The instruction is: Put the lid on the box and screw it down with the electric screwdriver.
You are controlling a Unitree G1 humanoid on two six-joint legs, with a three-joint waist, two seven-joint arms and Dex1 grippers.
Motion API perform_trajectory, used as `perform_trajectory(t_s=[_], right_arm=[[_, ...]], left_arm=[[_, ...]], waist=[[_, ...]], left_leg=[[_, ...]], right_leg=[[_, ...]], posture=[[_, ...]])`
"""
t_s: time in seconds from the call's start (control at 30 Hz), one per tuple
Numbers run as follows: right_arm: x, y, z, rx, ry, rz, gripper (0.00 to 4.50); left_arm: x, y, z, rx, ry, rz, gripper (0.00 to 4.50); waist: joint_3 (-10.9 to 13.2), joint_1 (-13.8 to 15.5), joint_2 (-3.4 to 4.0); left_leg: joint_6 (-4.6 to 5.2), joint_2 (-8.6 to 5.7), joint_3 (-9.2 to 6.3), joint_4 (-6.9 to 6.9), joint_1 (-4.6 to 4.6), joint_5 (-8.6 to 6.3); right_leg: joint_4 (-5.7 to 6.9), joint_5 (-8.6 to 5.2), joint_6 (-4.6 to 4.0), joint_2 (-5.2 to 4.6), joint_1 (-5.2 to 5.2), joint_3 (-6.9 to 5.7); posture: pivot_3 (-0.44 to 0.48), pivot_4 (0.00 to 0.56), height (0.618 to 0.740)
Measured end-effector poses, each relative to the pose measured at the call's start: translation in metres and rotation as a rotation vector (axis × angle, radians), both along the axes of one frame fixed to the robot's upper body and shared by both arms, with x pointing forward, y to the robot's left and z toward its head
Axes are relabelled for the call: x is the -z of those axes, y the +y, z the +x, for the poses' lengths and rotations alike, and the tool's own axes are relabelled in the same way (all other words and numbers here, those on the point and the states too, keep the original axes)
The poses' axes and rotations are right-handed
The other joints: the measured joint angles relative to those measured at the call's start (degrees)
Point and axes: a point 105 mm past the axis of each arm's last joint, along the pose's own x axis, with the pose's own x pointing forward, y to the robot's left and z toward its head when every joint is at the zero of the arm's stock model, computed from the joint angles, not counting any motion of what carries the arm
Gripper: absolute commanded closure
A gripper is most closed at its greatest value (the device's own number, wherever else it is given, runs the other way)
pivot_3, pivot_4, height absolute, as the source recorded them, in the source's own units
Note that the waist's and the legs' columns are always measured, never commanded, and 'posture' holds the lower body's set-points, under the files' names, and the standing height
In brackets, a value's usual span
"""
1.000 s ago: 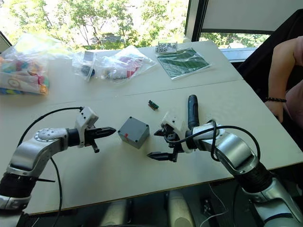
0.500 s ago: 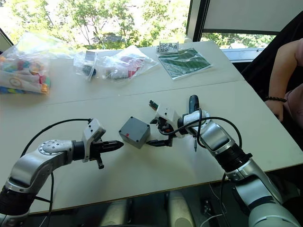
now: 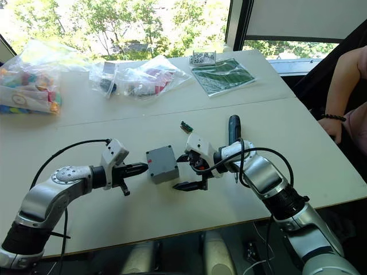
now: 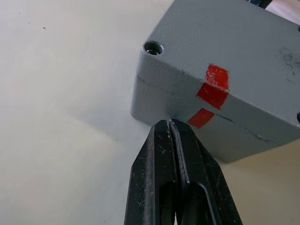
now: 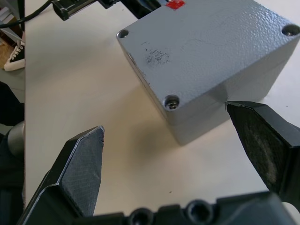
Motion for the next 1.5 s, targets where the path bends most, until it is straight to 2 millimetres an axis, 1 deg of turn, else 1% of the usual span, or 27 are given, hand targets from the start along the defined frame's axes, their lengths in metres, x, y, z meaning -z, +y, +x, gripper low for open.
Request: perform_trajectory(t_s=[0.23, 0.37, 0.47, 0.53, 0.63, 0.77, 0.83, 0.9, 1.0, 1.07, 1.1, 1.17, 1.27, 1.5], right_arm=[[0.0, 0.002, -0.003, 0.008, 0.007, -0.002, 0.03], [-0.002, -0.002, -0.001, 0.022, -0.001, -0.002, 0.03], [-0.014, -0.015, 0.005, 0.067, -0.016, 0.01, 0.03], [-0.025, -0.027, 0.01, 0.115, -0.041, 0.013, 0.03], [-0.036, -0.039, 0.015, 0.181, -0.057, 0.041, 0.03], [-0.049, -0.051, 0.027, 0.316, -0.066, 0.123, 0.03], [-0.053, -0.059, 0.039, 0.438, -0.068, 0.178, 0.03], [-0.047, -0.066, 0.045, 0.526, -0.049, 0.196, 0.03], [-0.032, -0.07, 0.046, 0.589, -0.018, 0.196, 0.03], [-0.023, -0.068, 0.046, 0.618, -0.002, 0.2, 0.47], [-0.019, -0.066, 0.045, 0.627, 0.009, 0.202, 0.61], [-0.01, -0.062, 0.045, 0.643, 0.02, 0.194, 1.22], [-0.008, -0.058, 0.047, 0.663, 0.003, 0.196, 1.22], [-0.001, -0.059, 0.053, 0.685, -0.014, 0.181, 1.22]], left_arm=[[-0.005, 0.0, 0.008, -0.01, -0.03, -0.004, 4.5], [-0.005, -0.002, 0.009, -0.005, -0.032, -0.013, 4.5], [-0.005, -0.002, 0.005, 0.006, -0.027, -0.016, 4.5], [-0.006, 0.002, 0.003, 0.0, -0.019, -0.021, 4.5], [-0.009, 0.006, -0.002, 0.003, -0.008, -0.018, 4.5], [-0.014, 0.006, -0.009, 0.026, 0.001, -0.025, 4.5], [-0.015, 0.008, -0.015, 0.038, 0.019, -0.024, 4.5], [-0.022, 0.01, -0.018, 0.046, 0.021, -0.036, 4.5], [-0.037, 0.015, -0.019, 0.041, 0.009, -0.055, 4.5], [-0.047, 0.013, -0.022, 0.059, 0.012, -0.08, 4.5], [-0.052, 0.011, -0.024, 0.075, 0.004, -0.086, 4.5], [-0.062, 0.004, -0.028, 0.113, -0.002, -0.101, 4.5], [-0.071, -0.003, -0.03, 0.146, -0.016, -0.112, 4.5], [-0.07, -0.005, -0.028, 0.127, -0.011, -0.112, 4.5]], waist=[[0.0, 0.0, 0.0], [0.0, 0.0, 0.0], [0.0, 0.1, 0.0], [0.0, 0.1, -0.02], [0.0, 0.0, -0.02], [0.0, 0.0, -0.02], [0.0, -0.1, -0.02], [0.0, 0.0, -0.03], [0.0, 0.1, -0.02], [0.0, 0.0, -0.02], [0.0, 0.0, -0.02], [0.0, -0.1, -0.02], [0.0, -0.2, -0.02], [0.0, -0.1, -0.02]], left_leg=[[0.0, 0.0, 0.0, 0.01, 0.01, 0.0], [-0.01, 0.0, 0.0, 0.01, -0.01, 0.01], [-0.01, -0.01, 0.0, 0.03, -0.01, 0.01], [-0.01, -0.01, 0.0, 0.03, 0.0, 0.01], [-0.01, 0.0, 0.0, 0.02, 0.01, 0.01], [-0.01, 0.0, 0.0, 0.02, 0.01, 0.01], [-0.01, 0.0, 0.0, 0.02, 0.0, 0.01], [-0.01, 0.0, 0.0, 0.02, 0.0, 0.01], [-0.01, -0.01, 0.0, 0.03, -0.01, 0.01], [-0.01, -0.01, 0.0, 0.03, 0.0, 0.01], [-0.01, -0.01, 0.0, 0.03, 0.0, 0.01], [-0.01, -0.01, 0.0, 0.03, 0.0, 0.01], [-0.01, -0.01, 0.0, 0.03, 0.01, 0.01], [-0.01, -0.01, 0.0, 0.03, 0.01, 0.01]], right_leg=[[0.02, -0.01, 0.01, 0.01, 0.0, 0.0], [0.01, 0.01, -0.01, 0.0, 0.01, 0.0], [0.01, 0.01, -0.01, -0.02, 0.01, 0.0], [0.01, -0.01, 0.01, -0.01, 0.02, 0.0], [0.02, -0.07, 0.11, 0.0, 0.01, 0.0], [0.02, -0.01, 0.01, 0.0, 0.01, 0.0], [0.02, 0.01, -0.02, 0.0, 0.01, 0.0], [0.03, 0.01, -0.03, 0.0, 0.01, 0.01], [0.03, -0.01, 0.0, -0.01, 0.02, 0.01], [0.03, -0.01, 0.01, -0.01, 0.02, 0.01], [0.03, -0.01, 0.01, 0.0, 0.02, 0.01], [0.05, -0.01, 0.01, 0.0, 0.02, 0.01], [0.05, -0.01, 0.01, 0.01, 0.02, 0.01], [0.05, 0.0, -0.01, 0.02, 0.02, 0.02]], posture=[[0.0, 0.15, 0.74], [0.0, 0.15, 0.74], [0.0, 0.15, 0.74], [0.0, 0.15, 0.74], [0.0, 0.15, 0.74], [0.0, 0.15, 0.74], [0.0, 0.15, 0.74], [0.0, 0.15, 0.74], [0.0, 0.15, 0.74], [0.0, 0.15, 0.74], [0.0, 0.15, 0.74], [0.0, 0.15, 0.74], [0.0, 0.15, 0.74], [0.0, 0.15, 0.74]])
